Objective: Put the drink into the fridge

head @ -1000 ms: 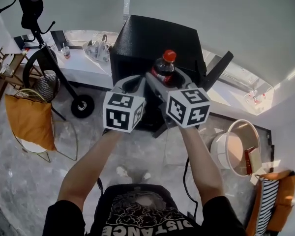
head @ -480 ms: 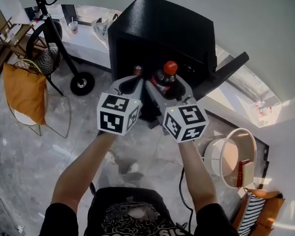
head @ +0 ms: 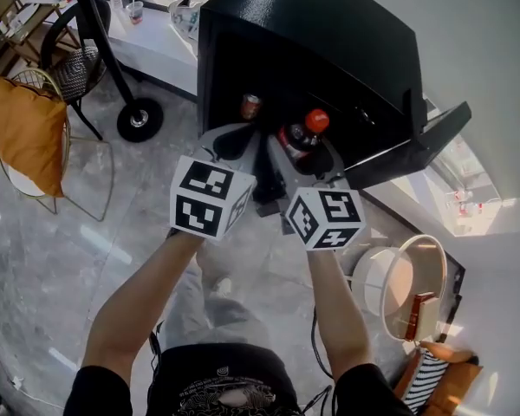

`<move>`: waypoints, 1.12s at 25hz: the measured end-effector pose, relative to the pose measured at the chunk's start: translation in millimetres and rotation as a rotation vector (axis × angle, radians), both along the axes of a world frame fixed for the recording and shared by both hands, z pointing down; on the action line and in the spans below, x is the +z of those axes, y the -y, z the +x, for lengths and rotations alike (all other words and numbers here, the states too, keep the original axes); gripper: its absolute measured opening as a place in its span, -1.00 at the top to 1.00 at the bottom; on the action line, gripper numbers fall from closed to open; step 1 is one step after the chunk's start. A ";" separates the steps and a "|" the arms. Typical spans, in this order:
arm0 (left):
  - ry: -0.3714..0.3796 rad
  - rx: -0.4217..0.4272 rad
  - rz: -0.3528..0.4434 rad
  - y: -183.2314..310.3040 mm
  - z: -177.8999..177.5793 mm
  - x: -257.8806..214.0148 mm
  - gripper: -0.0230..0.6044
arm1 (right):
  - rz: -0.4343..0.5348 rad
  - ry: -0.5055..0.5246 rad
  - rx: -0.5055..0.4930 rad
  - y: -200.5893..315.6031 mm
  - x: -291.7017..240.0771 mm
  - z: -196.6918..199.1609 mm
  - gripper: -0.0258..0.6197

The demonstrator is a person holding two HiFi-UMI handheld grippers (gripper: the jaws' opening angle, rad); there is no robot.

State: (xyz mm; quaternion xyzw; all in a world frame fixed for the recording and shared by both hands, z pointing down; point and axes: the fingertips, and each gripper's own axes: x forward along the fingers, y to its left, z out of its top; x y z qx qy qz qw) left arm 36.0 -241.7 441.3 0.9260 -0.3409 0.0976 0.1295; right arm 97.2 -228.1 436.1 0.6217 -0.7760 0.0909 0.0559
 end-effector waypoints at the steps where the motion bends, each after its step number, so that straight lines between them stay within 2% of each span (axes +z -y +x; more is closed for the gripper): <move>1: -0.001 0.004 -0.002 3.7 1.1 5.2 0.91 | -0.002 0.004 0.010 4.4 6.9 2.3 -0.04; 10: -0.002 0.044 -0.037 35.6 14.4 66.5 0.91 | -0.040 0.003 0.075 44.7 79.5 23.3 -0.04; 28: -0.009 0.123 -0.034 68.1 44.7 154.7 0.91 | -0.037 -0.014 0.196 100.3 190.5 72.7 -0.04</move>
